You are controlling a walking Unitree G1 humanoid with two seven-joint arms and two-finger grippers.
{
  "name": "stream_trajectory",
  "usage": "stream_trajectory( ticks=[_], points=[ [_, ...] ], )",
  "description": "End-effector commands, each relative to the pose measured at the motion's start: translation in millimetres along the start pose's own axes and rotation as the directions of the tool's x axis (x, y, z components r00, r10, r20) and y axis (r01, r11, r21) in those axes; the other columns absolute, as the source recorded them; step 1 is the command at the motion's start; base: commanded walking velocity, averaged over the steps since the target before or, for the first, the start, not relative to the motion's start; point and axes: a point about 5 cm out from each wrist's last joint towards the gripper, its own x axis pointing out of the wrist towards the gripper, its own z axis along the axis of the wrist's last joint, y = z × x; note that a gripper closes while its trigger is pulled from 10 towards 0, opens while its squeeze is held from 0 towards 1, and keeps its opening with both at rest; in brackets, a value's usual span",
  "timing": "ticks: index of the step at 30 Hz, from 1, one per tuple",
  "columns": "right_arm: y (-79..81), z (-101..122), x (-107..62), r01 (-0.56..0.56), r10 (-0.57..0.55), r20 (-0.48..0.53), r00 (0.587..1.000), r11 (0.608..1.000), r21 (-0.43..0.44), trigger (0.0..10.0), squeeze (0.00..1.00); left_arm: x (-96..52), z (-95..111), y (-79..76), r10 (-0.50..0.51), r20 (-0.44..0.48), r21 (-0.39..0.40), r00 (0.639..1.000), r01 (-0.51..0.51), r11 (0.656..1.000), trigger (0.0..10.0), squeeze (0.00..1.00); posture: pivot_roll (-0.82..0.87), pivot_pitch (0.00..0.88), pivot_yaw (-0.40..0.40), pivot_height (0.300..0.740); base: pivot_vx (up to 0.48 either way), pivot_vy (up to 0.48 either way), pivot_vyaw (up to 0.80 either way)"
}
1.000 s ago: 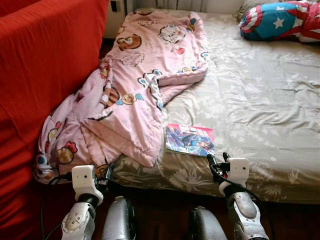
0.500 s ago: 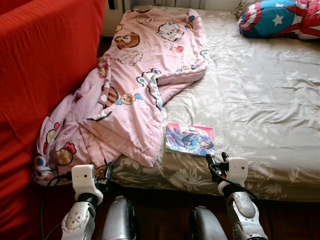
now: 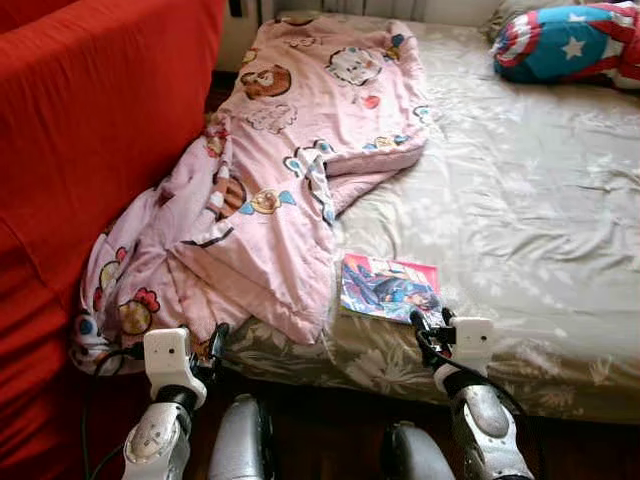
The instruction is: Clean up the room
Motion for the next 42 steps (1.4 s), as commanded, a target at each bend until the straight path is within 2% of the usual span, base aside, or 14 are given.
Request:
stream_trajectory(
  ticks=[1,25,33,39,40,41,42],
  points=[
    [-8.4,-8,-6.1,0.030,-0.030,-0.034,0.999,1.000,-0.003,10.0,0.00,-1.3,-3,-4.3,-0.012,-0.016,-0.001,1.000,0.012,1.000,10.0,0.00,-0.07,0.210,-0.019,0.612,0.277,0.000,0.00],
    [-6.3,-13,-4.7,0.012,-0.011,-0.075,0.997,1.000,0.012,10.0,0.00,-1.5,-2,-5.1,-0.011,-0.004,-0.005,1.000,0.011,1.000,10.0,0.00,-0.07,0.227,-0.017,0.612,0.241,0.000,0.00],
    [-7.4,-14,3.2,0.023,-0.015,-0.123,0.992,0.997,0.068,10.0,0.00,-2.8,1,-5.1,-0.019,0.000,0.002,1.000,0.019,1.000,10.0,0.00,-0.05,0.249,-0.006,0.612,0.000,0.000,0.00],
    [-7.9,-12,13.6,0.073,-0.042,-0.176,0.983,0.982,0.173,10.0,0.00,-4.7,4,-4.4,-0.030,-0.001,0.014,1.000,0.030,0.999,10.0,0.00,-0.02,0.274,0.011,0.612,0.000,0.000,0.00],
    [-8.1,-12,13.9,0.078,-0.046,-0.179,0.983,0.981,0.177,10.0,0.16,-5.3,4,-4.1,-0.030,-0.001,0.016,1.000,0.030,0.999,10.0,0.00,-0.02,0.276,0.013,0.612,0.000,0.000,0.00],
    [-8.3,-12,14.1,0.081,-0.048,-0.180,0.982,0.980,0.181,10.0,0.16,-5.7,4,-4.0,-0.031,-0.002,0.018,1.000,0.031,0.999,10.0,0.00,-0.02,0.276,0.013,0.612,0.000,0.000,0.00],
    [-8.4,-12,14.3,0.088,-0.051,-0.186,0.981,0.976,0.198,10.0,0.79,-6.3,5,-3.5,-0.031,-0.002,0.019,1.000,0.031,0.999,10.0,0.00,-0.01,0.280,0.016,0.612,0.000,0.000,0.00]
  ],
)
